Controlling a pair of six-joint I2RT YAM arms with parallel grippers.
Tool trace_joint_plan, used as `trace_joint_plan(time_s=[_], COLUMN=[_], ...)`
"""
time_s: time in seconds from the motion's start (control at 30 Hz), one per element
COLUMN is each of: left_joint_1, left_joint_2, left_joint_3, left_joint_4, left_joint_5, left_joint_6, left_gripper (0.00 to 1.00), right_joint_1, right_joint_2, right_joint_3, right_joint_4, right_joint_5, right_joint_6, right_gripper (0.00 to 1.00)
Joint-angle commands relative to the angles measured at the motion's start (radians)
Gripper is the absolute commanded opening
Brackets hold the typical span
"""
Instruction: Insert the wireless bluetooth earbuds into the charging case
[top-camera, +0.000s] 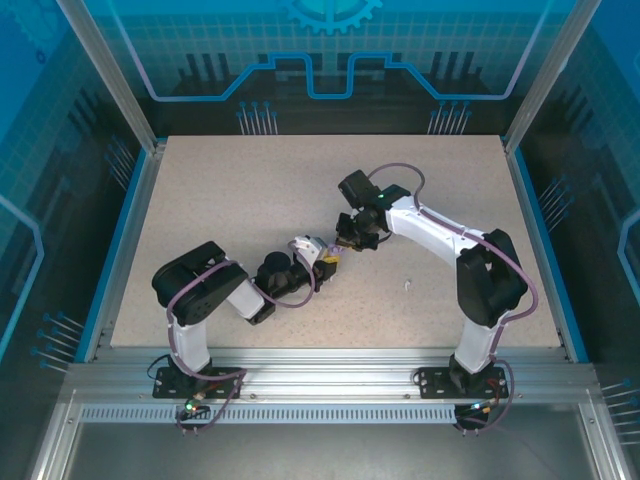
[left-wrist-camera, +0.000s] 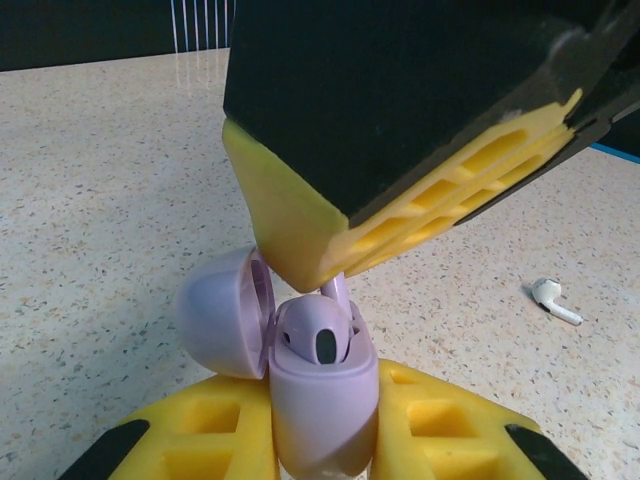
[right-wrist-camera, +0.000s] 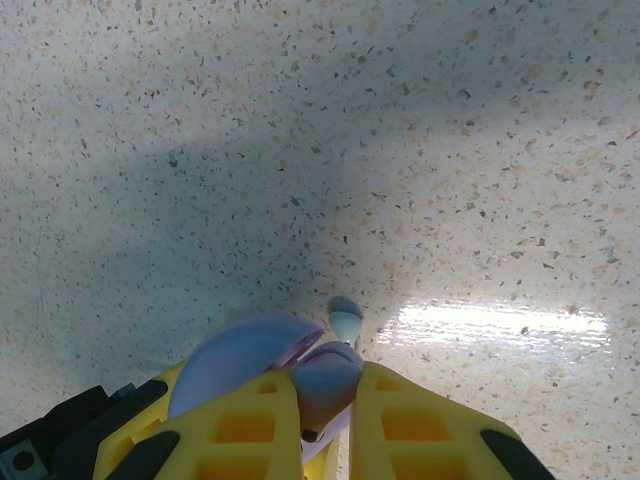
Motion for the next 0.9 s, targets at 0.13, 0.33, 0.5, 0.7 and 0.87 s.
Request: trace_joint_plan(time_s=[0.13,0.33,0.5,0.7,0.87], left_joint_1=[-0.008,-0.008,-0.008,-0.008,-0.01], left_joint_2=[-0.025,-0.028,-0.031,-0.033,-0.036], left_joint_3=[0.016,0.018,0.015,0.015,0.016], left_joint_4=[0.052,0.052,0.053,0.053,0.052], left_joint_5=[-0.007,-0.006,-0.006,-0.003,-0.003], left_joint_6=[-0.006,-0.005,-0.004,-0.003,-0.003], left_gripper=[0.23,0.23,0.23,0.23,0.23], right_joint_1=[0.006,0.006,0.005,0.006,0.002], right_joint_2=[-0.028,-0.035,-0.046,-0.063,-0.073], right_joint_3=[-0.011,-0.016,-0.018,-0.035,-0.043], right_joint_4=[0.002,0.013,0.017,0.052,0.051], right_joint_5=[-0.031,-0.049,-0.051,-0.061,-0.063], right_joint_6=[0.005,0.005,0.008,0.014,0.017], right_gripper=[0.14,0.19,0.24,0.25,0.26])
